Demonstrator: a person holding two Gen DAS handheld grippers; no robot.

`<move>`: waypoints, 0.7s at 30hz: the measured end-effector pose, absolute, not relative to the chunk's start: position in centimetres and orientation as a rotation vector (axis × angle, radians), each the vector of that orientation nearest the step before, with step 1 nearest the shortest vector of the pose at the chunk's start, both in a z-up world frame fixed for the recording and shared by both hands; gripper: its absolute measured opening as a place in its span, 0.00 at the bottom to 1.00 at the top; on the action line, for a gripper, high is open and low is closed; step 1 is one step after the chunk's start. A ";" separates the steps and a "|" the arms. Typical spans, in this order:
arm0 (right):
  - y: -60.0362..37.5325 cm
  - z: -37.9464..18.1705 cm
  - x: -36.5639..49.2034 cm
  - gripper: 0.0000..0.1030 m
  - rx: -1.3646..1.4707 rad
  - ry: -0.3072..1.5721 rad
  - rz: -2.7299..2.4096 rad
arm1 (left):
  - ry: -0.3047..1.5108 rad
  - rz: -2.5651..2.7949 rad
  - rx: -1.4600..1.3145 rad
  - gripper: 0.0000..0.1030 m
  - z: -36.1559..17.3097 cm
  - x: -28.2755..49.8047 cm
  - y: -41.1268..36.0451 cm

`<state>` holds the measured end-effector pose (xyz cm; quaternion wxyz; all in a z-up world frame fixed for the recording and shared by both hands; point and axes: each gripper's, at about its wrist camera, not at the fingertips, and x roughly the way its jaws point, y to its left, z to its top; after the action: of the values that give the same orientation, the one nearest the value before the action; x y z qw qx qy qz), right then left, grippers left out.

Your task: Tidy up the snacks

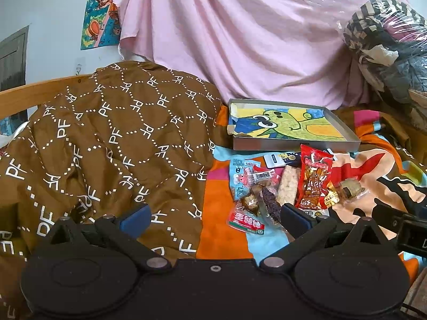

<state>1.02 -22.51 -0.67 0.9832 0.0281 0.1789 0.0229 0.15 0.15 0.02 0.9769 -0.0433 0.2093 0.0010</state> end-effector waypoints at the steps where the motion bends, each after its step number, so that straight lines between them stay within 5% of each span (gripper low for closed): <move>1: -22.5 -0.7 1.0 1.00 0.056 0.360 0.046 | 0.422 0.002 -0.088 0.99 0.0 0.1 0.1; 21: -22.1 -0.9 1.1 1.00 0.050 0.367 0.063 | 0.446 0.011 -0.089 0.99 -0.7 0.5 0.1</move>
<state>1.07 -22.11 -0.93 0.9824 0.0247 0.1824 0.0311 0.47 0.14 -0.72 0.9742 -0.0443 0.2213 0.0054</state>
